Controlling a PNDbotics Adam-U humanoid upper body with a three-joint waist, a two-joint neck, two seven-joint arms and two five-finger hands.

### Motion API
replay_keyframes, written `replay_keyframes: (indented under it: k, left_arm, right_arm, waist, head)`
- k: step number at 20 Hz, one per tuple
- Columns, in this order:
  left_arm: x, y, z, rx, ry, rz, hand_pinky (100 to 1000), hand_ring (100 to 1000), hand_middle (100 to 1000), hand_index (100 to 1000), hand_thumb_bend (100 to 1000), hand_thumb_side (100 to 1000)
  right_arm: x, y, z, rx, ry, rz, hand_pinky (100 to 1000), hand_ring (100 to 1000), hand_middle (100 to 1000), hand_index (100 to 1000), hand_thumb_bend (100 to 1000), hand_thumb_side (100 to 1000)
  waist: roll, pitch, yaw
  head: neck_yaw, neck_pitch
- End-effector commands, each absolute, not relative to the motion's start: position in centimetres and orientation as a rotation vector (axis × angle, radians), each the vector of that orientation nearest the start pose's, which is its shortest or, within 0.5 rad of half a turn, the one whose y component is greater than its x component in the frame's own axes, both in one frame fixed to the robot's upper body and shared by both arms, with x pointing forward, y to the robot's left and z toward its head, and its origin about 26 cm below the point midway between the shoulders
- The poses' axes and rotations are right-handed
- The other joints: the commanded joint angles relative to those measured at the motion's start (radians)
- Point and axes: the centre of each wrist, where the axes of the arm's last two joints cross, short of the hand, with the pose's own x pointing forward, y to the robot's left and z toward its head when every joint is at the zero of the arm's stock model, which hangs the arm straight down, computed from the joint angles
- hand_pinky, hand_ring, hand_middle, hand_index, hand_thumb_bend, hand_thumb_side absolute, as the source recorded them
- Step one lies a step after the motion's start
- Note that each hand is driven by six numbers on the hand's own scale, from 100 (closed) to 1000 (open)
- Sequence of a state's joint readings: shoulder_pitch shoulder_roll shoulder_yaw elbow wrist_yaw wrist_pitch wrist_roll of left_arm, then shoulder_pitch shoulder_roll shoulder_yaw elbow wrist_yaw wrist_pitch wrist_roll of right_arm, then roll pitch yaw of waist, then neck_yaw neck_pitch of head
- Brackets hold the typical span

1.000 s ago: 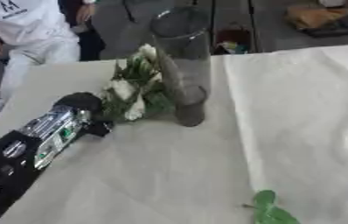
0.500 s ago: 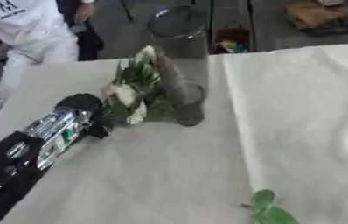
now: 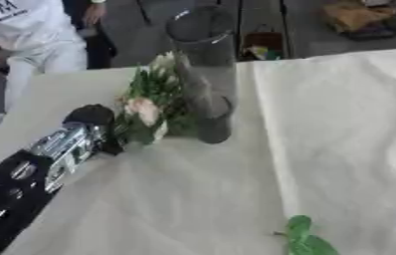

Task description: Arrange flowers into the vase.

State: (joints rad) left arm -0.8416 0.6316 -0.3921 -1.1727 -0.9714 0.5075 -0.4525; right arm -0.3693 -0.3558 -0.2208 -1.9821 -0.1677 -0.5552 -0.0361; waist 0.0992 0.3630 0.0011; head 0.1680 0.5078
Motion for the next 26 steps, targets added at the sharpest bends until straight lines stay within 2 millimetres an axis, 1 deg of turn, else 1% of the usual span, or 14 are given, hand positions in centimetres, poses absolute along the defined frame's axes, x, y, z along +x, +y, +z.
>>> replay_keyframes:
  k: [1, 3, 5, 8, 13, 21, 26]
  left_arm:
    - [44.5, 29.0, 21.6, 1.277, -0.913, -1.127, 100, 100, 100, 161, 286, 463]
    - [44.5, 29.2, 21.5, 1.250, -0.904, -1.118, 100, 100, 100, 138, 374, 487]
    - [44.5, 29.4, 21.5, 1.227, -0.897, -1.107, 100, 100, 100, 127, 386, 491]
    - [44.5, 29.6, 21.5, 1.202, -0.897, -1.078, 100, 100, 100, 120, 355, 465]
    - [44.3, 30.0, 21.8, 1.135, -0.918, -1.022, 100, 100, 100, 115, 318, 480]
    - [43.2, 30.4, 23.7, 1.062, -1.003, -0.906, 100, 100, 100, 108, 279, 492]
    - [42.1, 30.3, 25.1, 1.032, -1.113, -0.798, 100, 100, 100, 100, 220, 520]
  right_arm:
    - [29.8, -31.3, 24.4, 0.180, 3.305, -0.196, 781, 842, 582, 835, 100, 1000]
    - [29.8, -31.3, 24.3, 0.181, 3.307, -0.194, 781, 842, 582, 835, 100, 1000]
    - [29.8, -31.3, 24.3, 0.181, 3.309, -0.193, 781, 842, 582, 835, 100, 1000]
    - [29.8, -31.3, 24.2, 0.180, 3.313, -0.191, 782, 842, 582, 835, 100, 1000]
    - [29.8, -31.3, 24.1, 0.186, 3.319, -0.187, 782, 843, 581, 836, 100, 1000]
    - [29.7, -31.4, 23.9, 0.187, 3.326, -0.177, 781, 842, 583, 836, 100, 1000]
    - [29.7, -31.6, 23.9, 0.201, 3.322, -0.154, 780, 840, 585, 836, 100, 1000]
  waist:
    - [-0.004, -0.020, 0.002]
    - [-0.004, -0.021, 0.004]
    - [-0.005, -0.023, 0.006]
    - [-0.007, -0.026, 0.009]
    - [-0.009, -0.031, 0.015]
    - [-0.016, -0.042, 0.026]
    - [-0.028, -0.048, 0.034]
  head:
    - [-0.001, -0.006]
    - [-0.002, -0.003]
    - [-0.004, 0.000]
    - [-0.004, 0.002]
    - [-0.007, 0.007]
    - [-0.028, 0.030]
    - [-0.054, 0.040]
